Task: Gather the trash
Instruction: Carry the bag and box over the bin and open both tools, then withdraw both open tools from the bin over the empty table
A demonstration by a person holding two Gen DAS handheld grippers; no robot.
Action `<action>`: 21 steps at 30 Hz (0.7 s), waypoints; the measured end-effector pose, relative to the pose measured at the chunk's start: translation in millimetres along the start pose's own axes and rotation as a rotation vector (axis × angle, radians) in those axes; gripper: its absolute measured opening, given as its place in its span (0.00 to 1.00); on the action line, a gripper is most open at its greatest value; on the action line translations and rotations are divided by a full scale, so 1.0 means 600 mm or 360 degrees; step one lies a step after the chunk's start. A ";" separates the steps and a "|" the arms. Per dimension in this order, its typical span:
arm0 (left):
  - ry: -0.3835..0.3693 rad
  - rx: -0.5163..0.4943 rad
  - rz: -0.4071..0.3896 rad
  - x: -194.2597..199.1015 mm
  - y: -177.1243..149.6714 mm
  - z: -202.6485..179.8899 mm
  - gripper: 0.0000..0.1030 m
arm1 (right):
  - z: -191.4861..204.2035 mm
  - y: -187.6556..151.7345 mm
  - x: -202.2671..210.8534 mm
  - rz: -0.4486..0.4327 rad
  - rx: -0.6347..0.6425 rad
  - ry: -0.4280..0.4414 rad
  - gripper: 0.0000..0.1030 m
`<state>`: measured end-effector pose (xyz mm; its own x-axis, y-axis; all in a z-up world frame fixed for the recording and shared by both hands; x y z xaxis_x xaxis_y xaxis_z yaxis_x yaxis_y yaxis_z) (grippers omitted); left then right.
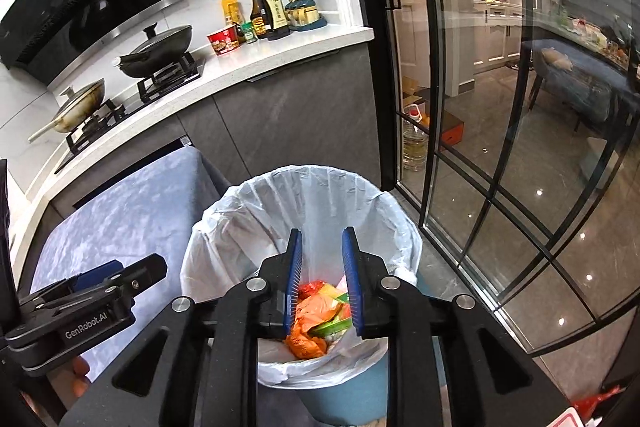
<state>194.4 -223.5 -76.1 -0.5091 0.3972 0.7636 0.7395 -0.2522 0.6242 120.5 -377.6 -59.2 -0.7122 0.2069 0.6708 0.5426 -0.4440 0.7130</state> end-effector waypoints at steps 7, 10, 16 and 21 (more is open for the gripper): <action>0.0028 0.0021 -0.0032 0.030 -0.003 0.020 0.66 | 0.025 -0.011 0.019 0.0009 0.0027 0.0026 0.20; 0.0041 0.0031 -0.0041 0.044 -0.007 0.032 0.66 | 0.036 -0.021 0.030 0.0022 0.0043 0.0041 0.21; 0.0098 0.0066 -0.0049 0.077 -0.030 0.062 0.66 | 0.067 -0.050 0.056 0.0055 0.0085 0.0072 0.30; 0.0149 0.0079 -0.0044 0.098 -0.052 0.086 0.66 | 0.095 -0.077 0.075 0.0090 0.0127 0.0094 0.37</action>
<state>164.3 -146.5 -59.0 -0.5670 0.3186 0.7596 0.7442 -0.1971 0.6382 89.0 -298.4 -50.2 -0.7032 0.1310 0.6988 0.6145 -0.3823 0.6901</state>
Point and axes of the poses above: each gripper's, at about its wrist camera, not at the fingertips, and x roughly against the way its jaws point, z to its left, y to its top, the point moved 10 cm from there along -x, roughly the way its jaws point
